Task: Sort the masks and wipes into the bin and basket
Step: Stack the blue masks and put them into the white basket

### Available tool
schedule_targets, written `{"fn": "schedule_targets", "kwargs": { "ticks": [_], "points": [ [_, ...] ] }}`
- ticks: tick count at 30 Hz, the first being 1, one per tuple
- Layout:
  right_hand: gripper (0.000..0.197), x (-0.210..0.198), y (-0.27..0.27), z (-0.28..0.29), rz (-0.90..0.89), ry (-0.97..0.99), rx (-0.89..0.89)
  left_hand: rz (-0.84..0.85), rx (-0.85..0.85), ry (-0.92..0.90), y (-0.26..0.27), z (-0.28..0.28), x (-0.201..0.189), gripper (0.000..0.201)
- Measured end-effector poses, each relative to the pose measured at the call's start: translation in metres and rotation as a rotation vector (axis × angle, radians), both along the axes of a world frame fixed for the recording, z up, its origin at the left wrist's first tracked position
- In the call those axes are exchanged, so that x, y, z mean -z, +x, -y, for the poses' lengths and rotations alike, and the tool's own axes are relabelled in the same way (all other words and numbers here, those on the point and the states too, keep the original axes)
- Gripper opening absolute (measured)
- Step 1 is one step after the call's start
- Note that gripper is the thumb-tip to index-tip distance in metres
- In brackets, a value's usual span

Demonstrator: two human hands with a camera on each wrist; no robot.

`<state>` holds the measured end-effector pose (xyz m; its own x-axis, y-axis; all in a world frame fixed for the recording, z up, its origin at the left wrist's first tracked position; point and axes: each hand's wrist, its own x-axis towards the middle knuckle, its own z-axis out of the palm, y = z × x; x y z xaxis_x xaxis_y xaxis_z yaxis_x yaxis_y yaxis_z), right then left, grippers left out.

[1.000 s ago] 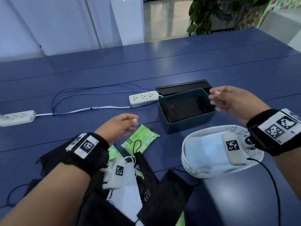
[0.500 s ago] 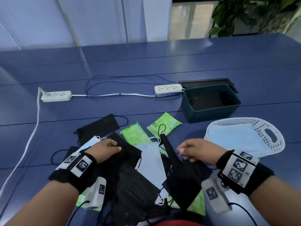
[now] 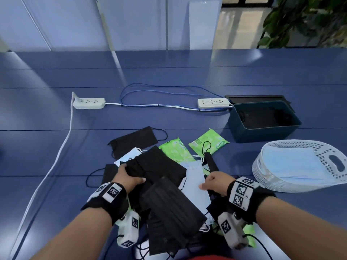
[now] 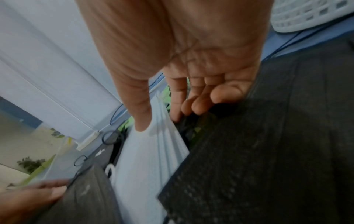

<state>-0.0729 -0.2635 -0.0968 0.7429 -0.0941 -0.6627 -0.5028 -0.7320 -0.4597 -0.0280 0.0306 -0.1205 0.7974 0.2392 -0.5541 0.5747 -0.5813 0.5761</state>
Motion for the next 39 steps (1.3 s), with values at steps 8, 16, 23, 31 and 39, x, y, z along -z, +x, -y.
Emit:
{"fn": "schedule_targets", "kwargs": {
  "ticks": [8, 16, 23, 31, 39],
  "points": [
    [0.034, 0.002, 0.000, 0.006, 0.156, 0.120, 0.171, 0.238, -0.088, -0.273, -0.001, -0.001, -0.001, 0.098],
    [0.010, -0.023, 0.004, 0.045, 0.396, 0.622, 0.688, 0.207, -0.119, -0.385, 0.015, -0.008, -0.013, 0.056],
    [0.028, -0.062, -0.006, 0.035, 0.601, 0.995, 0.575, 0.094, -0.040, -0.367, 0.009, -0.004, 0.000, 0.054],
    [0.063, -0.079, -0.001, 0.033, 0.764, 1.009, 0.444, 0.370, 0.104, -0.014, 0.013, 0.021, -0.052, 0.083],
    [0.019, -0.077, 0.005, 0.007, 0.475, 1.162, 0.469, 0.357, 0.489, -0.524, 0.004, 0.097, -0.101, 0.027]
  ]
}}
